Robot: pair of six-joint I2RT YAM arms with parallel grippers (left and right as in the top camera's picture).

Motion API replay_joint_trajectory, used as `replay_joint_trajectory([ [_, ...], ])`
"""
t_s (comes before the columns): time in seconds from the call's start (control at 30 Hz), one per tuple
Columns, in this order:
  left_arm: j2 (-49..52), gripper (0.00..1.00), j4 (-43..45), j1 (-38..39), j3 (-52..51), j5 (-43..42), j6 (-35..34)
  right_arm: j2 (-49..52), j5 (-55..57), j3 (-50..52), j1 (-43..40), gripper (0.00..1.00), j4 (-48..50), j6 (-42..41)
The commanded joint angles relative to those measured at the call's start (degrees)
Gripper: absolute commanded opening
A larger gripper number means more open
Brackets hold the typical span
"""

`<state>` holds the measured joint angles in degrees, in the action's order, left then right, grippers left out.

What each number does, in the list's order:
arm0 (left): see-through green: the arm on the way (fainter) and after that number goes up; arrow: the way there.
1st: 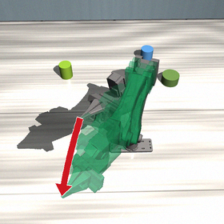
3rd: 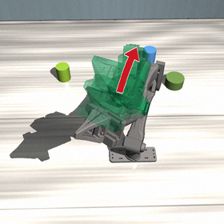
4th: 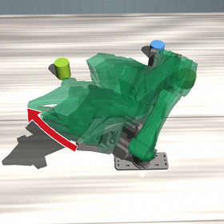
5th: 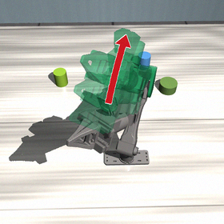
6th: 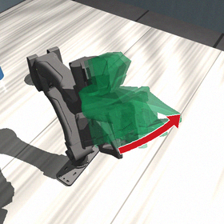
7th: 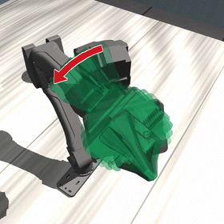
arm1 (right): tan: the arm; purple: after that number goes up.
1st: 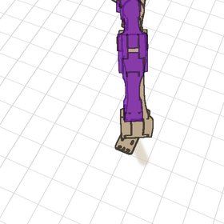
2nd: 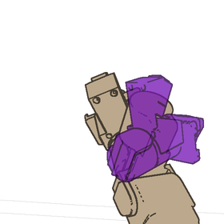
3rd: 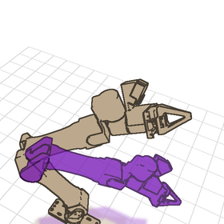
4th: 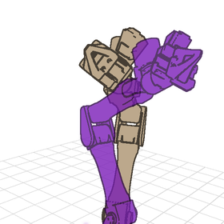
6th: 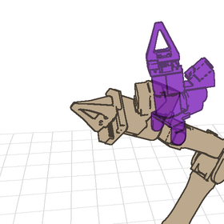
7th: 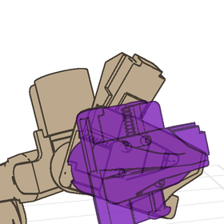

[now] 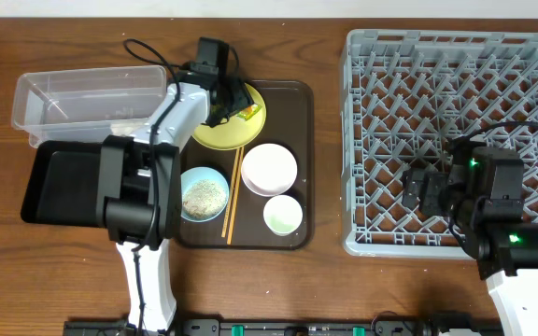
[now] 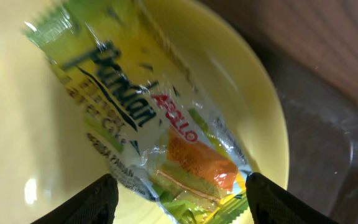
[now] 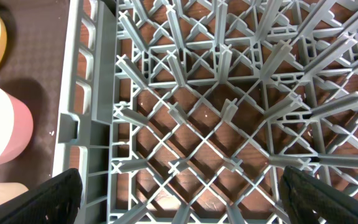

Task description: Sort waste into correct bins and load items into the dishwasher rack

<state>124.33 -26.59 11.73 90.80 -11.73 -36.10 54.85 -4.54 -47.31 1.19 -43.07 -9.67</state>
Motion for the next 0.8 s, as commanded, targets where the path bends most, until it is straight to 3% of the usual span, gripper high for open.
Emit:
replay_joint_trajectory([
  [0.0, 1.46, 0.69, -0.15, 0.76, -0.48, -2.73, -4.24, -0.46, -0.46, -1.42, 0.72, 0.99, -0.09, -0.59],
  [0.17, 2.38, 0.67, -0.09, 1.2, -0.46, -2.84, -6.45, -0.46, -0.46, -1.42, 0.72, 0.99, -0.13, -0.57],
  [0.5, 2.43, 0.41, -0.83, 1.49, -0.48, -2.78, -6.4, -0.46, -0.46, -1.42, 0.72, 0.99, -0.2, -0.57],
  [0.6, 2.43, 0.27, -0.85, 1.49, -0.48, -2.58, -6.14, -0.46, -0.46, -1.42, 0.72, 0.99, -0.2, -0.57],
  [0.77, 2.43, 0.19, -1.25, 1.46, -0.48, -1.77, -6.14, -0.46, -0.46, -1.42, 0.72, 0.99, -0.2, -0.57],
])
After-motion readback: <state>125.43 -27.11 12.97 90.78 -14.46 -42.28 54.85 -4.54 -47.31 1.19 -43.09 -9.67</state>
